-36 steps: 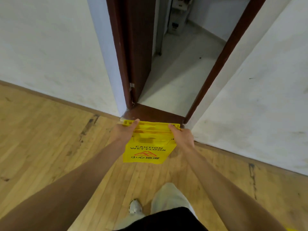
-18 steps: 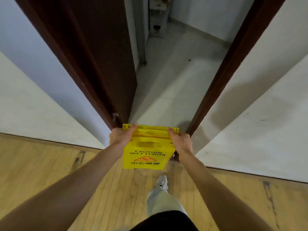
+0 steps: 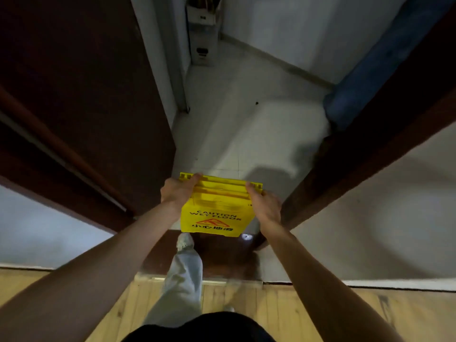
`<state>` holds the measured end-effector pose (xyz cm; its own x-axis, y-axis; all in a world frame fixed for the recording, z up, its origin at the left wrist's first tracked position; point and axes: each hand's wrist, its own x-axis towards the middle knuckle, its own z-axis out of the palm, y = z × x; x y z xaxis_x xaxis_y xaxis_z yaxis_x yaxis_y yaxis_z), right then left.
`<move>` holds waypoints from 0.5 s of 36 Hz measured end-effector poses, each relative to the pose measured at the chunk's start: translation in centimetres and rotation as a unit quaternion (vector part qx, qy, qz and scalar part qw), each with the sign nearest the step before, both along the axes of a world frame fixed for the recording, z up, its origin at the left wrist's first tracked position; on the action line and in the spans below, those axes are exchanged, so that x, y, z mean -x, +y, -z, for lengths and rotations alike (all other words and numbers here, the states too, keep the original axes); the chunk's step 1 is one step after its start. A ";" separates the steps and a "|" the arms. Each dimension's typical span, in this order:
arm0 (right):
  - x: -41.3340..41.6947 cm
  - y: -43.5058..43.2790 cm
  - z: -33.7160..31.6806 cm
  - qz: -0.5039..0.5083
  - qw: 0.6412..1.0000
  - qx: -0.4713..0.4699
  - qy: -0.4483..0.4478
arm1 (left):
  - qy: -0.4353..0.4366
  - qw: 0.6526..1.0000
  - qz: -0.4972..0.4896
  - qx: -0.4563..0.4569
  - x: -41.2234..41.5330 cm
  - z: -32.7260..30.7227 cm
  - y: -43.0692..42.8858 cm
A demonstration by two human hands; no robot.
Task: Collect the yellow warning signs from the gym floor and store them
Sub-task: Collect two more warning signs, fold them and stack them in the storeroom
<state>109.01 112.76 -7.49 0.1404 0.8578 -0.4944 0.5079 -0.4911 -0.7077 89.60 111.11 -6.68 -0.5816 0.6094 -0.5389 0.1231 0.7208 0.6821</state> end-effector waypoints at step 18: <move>7.0 19.7 -0.6 0.256 0.965 0.009 0.051 | 0.006 0.984 0.177 -0.020 5.2 0.0 27.5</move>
<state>102.06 132.47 -6.94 0.4931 0.6807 -0.5417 0.1242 -0.6714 -0.7306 84.44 138.66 -6.71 -0.3348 0.7952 -0.5054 0.3695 0.6043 0.7059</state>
